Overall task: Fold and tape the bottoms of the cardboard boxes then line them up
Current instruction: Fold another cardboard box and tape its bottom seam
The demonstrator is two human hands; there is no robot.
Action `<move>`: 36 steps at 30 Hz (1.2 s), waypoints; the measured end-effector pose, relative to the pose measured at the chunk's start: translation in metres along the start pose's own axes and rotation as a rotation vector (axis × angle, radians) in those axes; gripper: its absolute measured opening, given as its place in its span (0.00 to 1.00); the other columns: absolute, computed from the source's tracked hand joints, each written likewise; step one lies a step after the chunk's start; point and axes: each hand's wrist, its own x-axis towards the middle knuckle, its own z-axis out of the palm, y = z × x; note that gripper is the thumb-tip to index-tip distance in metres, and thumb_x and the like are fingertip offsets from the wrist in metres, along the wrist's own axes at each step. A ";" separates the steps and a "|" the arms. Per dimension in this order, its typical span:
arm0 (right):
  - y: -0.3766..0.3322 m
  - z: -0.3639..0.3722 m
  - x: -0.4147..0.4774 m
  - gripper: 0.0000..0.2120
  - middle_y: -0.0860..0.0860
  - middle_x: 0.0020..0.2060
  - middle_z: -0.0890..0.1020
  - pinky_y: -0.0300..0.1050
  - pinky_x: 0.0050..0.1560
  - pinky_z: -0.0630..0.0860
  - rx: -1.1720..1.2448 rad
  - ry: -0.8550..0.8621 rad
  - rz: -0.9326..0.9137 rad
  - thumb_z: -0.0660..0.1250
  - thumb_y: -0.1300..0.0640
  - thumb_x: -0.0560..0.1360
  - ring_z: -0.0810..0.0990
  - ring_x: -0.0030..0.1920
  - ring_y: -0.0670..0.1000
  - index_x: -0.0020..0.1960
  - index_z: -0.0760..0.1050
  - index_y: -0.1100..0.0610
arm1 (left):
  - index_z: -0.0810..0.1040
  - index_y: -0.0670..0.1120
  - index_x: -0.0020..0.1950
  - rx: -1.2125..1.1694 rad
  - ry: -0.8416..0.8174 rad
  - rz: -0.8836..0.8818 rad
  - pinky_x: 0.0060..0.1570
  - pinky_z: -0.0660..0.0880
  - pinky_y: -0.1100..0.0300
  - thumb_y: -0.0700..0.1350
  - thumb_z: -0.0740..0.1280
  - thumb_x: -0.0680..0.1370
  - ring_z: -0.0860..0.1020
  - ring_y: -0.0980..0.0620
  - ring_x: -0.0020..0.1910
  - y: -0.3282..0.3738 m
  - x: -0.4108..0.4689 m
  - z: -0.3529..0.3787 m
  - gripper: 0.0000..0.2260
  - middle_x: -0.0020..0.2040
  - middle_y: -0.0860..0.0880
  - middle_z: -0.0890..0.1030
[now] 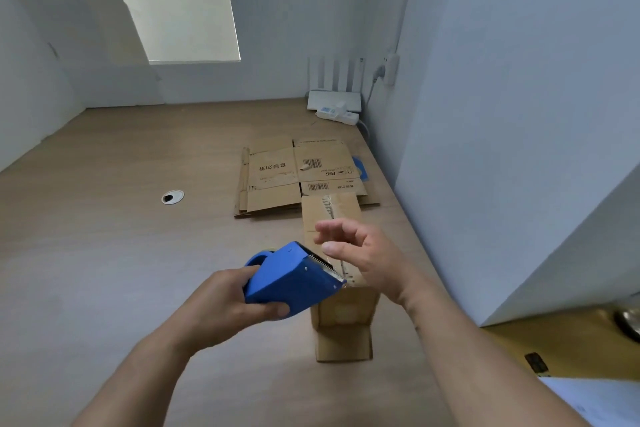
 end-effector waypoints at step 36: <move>0.076 -0.009 -0.041 0.10 0.49 0.31 0.77 0.44 0.37 0.74 -0.050 0.603 0.354 0.64 0.58 0.77 0.74 0.34 0.48 0.38 0.76 0.56 | 0.83 0.47 0.47 0.221 -0.387 -0.334 0.51 0.77 0.54 0.72 0.72 0.48 0.84 0.50 0.42 -0.009 0.031 -0.067 0.38 0.42 0.50 0.85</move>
